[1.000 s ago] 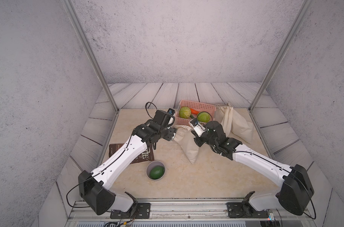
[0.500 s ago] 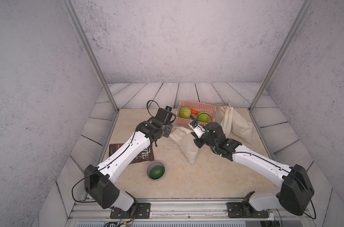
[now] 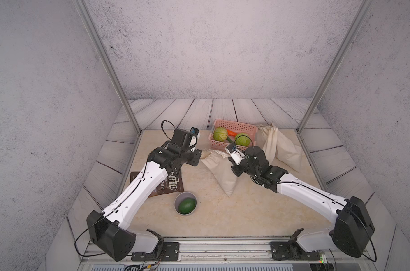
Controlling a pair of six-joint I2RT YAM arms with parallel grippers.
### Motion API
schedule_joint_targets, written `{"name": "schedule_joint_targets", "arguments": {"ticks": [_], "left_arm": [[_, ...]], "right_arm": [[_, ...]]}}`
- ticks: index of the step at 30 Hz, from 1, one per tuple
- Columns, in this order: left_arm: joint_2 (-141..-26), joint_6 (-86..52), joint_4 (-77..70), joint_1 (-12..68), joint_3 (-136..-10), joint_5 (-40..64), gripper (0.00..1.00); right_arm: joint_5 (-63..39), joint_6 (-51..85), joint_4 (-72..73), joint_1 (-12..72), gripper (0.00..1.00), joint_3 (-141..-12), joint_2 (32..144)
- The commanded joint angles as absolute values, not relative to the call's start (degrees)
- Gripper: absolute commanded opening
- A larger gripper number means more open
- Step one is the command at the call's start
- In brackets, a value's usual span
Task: Close the soil bag
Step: Frap the soil bag at the center of the board.
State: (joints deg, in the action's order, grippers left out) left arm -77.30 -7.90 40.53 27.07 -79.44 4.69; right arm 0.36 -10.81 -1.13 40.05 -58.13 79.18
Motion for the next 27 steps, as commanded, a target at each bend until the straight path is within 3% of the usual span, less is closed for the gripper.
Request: {"name": "schedule_joint_targets", "arguments": {"ticks": [1,5,8,17,27], "left_arm": [[-73.6,-13.5,34.6,21.2,-76.2,18.7,0.69],[-74.1,-17.2,29.8,18.8,-74.1,26.8,0.87],[-76.8,-20.3,25.7,18.2,-73.3,32.3,0.91],[-83.1,-23.2,23.0,18.2,-74.3,36.8,0.85],[-81.0,-23.3,27.6,18.2,-73.7,38.0,0.75]], "right_arm": [[-0.8,-12.0,1.7,39.8,0.00,-56.7,77.0],[-3.5,-12.1,2.1,39.7,0.00,-56.3,76.6],[-5.1,-12.1,2.2,39.7,0.00,-56.2,76.4],[-6.4,-11.9,2.1,39.6,0.00,-56.1,76.2],[-4.9,-11.8,2.5,39.6,0.00,-55.8,76.2]]}}
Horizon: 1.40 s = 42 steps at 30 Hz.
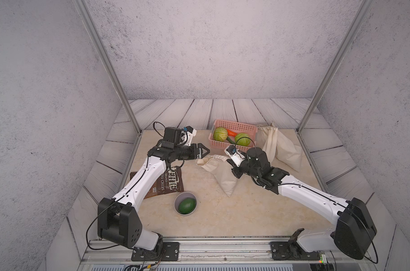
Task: Close the soil bag
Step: Frap the soil bag at the center of the board.
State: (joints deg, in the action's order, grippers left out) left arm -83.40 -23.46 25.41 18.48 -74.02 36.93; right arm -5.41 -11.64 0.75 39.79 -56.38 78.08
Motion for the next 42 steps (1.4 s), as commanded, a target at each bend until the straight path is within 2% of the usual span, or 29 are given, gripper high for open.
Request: {"name": "schedule_joint_targets", "arguments": {"ticks": [1,9,13,28,35,42], "left_arm": [[-80.7,-23.2,28.3,18.2,-73.4,37.8,0.75],[-78.9,-22.8,31.5,18.2,-71.8,36.3,0.74],[-78.9,-22.4,33.0,18.2,-71.9,36.5,0.67],[-74.8,-21.8,36.8,18.4,-70.1,37.6,0.67],[-70.3,-18.8,39.6,19.5,-70.6,31.4,0.67],[-73.3,-18.2,39.3,23.0,-71.5,33.2,0.62]], "right_arm": [[-4.6,-11.8,2.5,39.6,0.00,-55.8,76.3],[-4.2,-11.5,2.7,39.7,0.00,-55.9,76.6],[-3.9,-11.5,2.7,39.6,0.00,-56.0,76.8],[-3.0,-11.2,2.7,39.6,0.00,-56.2,77.5],[-3.0,-11.3,2.7,39.7,0.00,-56.3,77.7],[-3.1,-11.1,2.6,39.6,0.00,-56.3,77.9]]}}
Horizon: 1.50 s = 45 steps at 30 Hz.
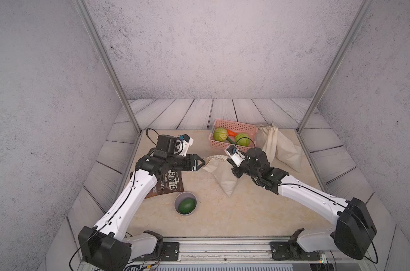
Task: Close the soil bag
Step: Frap the soil bag at the center of the board.
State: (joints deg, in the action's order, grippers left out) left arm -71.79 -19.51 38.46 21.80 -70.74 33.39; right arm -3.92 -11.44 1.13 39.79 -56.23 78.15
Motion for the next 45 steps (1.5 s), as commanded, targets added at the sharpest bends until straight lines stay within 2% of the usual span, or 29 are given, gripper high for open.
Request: {"name": "schedule_joint_targets", "arguments": {"ticks": [1,11,23,25,29,32,36,42,45], "left_arm": [[-73.6,-18.2,39.2,23.3,-71.7,33.2,0.60],[-75.9,-18.2,38.4,24.3,-72.3,29.8,0.55],[-79.0,-18.7,35.8,24.7,-73.9,29.6,0.38],[-79.0,-18.7,35.8,24.8,-73.7,29.7,0.31],[-77.9,-18.4,36.2,24.8,-73.9,30.2,0.11],[-75.8,-17.6,37.8,24.8,-74.4,28.5,0.00],[-72.5,-16.6,40.4,24.0,-76.0,27.4,0.00],[-71.5,-14.4,44.0,23.6,-83.4,26.2,0.00],[-73.8,-15.0,43.6,23.6,-87.4,28.7,0.00]], "right_arm": [[-3.1,-11.2,2.6,39.6,0.00,-56.4,77.8],[-3.4,-11.0,2.9,39.6,0.00,-56.2,77.7],[-3.5,-11.1,2.8,39.6,0.00,-56.1,77.6],[-3.4,-11.1,2.7,39.6,0.00,-56.1,77.6],[-1.6,-11.3,2.9,39.6,0.00,-55.9,77.6],[1.6,-10.7,3.1,39.3,0.00,-56.0,77.9],[5.6,-8.2,1.9,37.1,0.00,-57.4,79.2],[2.9,-6.4,0.5,34.5,0.00,-59.5,79.7],[0.3,-7.1,-0.2,34.5,0.11,-60.5,79.0]]}}
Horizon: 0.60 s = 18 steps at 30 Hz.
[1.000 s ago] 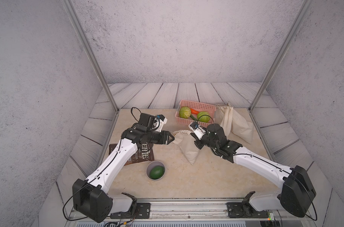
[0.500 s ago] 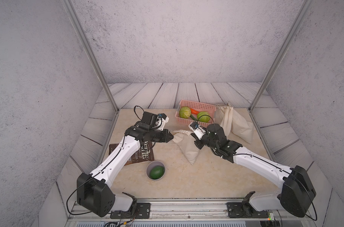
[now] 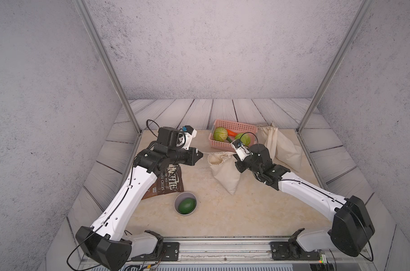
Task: Close the soil bag
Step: Frap the soil bag at the center of the board.
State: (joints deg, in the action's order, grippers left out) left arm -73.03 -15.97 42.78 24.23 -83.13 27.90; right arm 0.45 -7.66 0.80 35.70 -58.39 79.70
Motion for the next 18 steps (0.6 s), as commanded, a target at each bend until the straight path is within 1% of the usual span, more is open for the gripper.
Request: {"name": "schedule_joint_targets", "arguments": {"ticks": [1,5,7,9,11,15,18], "left_arm": [[-74.7,-15.5,43.2,23.6,-88.6,29.8,0.00],[-78.4,-17.4,41.6,23.9,-93.3,32.5,0.00],[-79.9,-18.3,41.0,24.2,-95.0,33.0,0.00],[-81.1,-18.8,40.3,24.6,-96.1,34.0,0.00],[-81.9,-18.9,40.2,25.1,-97.0,34.8,0.00],[-81.9,-18.3,40.5,25.1,-97.3,34.7,0.00],[-81.6,-18.1,40.7,25.1,-97.2,34.8,0.00]], "right_arm": [[-0.4,-7.2,-0.9,34.5,0.18,-61.2,78.6],[-3.4,-8.1,-3.6,34.5,0.47,-63.5,75.6],[-5.1,-9.2,-4.7,34.6,0.60,-64.2,73.4],[-7.8,-9.9,-4.7,34.6,0.69,-64.4,71.7],[-11.7,-9.2,-6.3,34.6,0.72,-65.8,70.8],[-21.4,-6.2,-6.7,35.2,0.73,-68.5,71.9],[-25.4,-5.8,-6.3,36.1,0.73,-71.4,75.0]]}}
